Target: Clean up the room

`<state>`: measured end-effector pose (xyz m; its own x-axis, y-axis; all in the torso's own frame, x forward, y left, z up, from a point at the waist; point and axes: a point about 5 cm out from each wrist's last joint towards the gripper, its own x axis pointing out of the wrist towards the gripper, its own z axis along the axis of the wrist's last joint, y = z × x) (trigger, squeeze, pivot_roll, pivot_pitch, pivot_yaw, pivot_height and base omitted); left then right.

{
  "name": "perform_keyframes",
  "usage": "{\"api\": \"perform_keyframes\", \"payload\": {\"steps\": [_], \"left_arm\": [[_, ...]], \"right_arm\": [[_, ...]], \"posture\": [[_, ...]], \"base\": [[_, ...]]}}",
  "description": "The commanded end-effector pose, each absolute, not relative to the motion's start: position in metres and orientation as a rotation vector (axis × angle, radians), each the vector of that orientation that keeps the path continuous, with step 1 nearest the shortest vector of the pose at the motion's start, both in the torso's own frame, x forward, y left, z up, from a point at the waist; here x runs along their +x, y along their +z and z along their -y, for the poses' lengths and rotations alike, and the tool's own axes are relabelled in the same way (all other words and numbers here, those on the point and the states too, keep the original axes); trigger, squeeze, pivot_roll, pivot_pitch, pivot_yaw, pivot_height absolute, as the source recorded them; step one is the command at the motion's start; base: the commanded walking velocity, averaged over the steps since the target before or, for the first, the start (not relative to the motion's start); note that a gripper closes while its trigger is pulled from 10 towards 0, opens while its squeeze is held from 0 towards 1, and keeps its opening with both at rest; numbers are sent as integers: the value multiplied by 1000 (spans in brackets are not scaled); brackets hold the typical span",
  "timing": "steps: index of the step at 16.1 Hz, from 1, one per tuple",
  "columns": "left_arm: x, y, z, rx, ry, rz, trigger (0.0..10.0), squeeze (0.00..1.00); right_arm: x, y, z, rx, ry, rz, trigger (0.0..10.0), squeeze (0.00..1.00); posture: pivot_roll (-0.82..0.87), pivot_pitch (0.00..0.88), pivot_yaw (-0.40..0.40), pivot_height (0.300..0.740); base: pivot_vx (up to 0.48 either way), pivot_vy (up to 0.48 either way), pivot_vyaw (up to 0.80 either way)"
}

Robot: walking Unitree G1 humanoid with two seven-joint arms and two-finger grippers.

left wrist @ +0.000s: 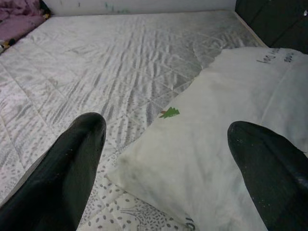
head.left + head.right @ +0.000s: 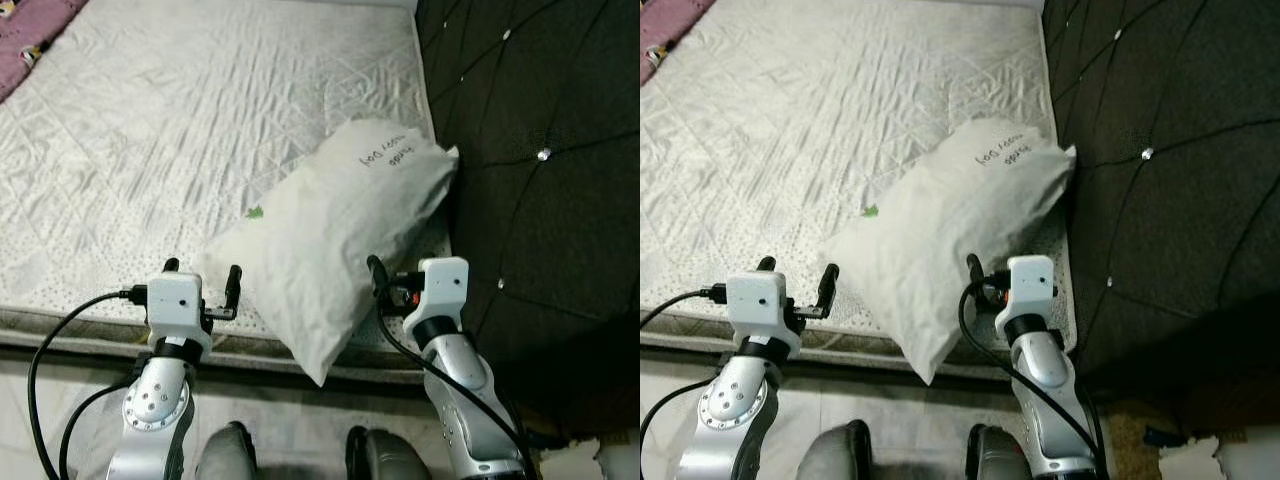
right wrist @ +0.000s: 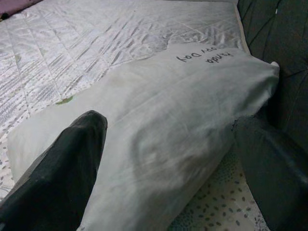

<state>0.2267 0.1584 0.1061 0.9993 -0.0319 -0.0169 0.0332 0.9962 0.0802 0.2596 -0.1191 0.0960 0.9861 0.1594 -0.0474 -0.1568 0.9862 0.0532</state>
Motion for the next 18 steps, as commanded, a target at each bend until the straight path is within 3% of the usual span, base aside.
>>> {"api": "perform_keyframes", "payload": {"steps": [1, 4, 12, 16, 18], "left_arm": [[224, 106, -158, 81, -33, -25, 10000, 0], [225, 107, -157, 77, -32, -22, 10000, 0], [227, 108, -157, 68, -18, -20, 10000, 0], [228, 107, -157, 65, -14, -20, 10000, 0], [229, 108, -158, 65, -12, -18, 10000, 0]], "right_arm": [[257, 98, 118, 54, 172, -50, 10000, 0], [258, 98, 118, 55, 178, -55, 10000, 0], [260, 98, 117, 52, 193, -60, 10000, 0], [261, 98, 116, 44, 203, -62, 10000, 0], [262, 98, 116, 43, 206, -62, 10000, 0]], "posture": [[22, 215, -20, 681], [23, 207, -25, 646], [24, 200, -31, 646], [24, 200, -34, 597], [24, 199, -35, 597]], "base": [[0, 0, 0], [0, 0, 0], [0, 0, 0], [0, 0, 0], [0, 0, 0]]}}
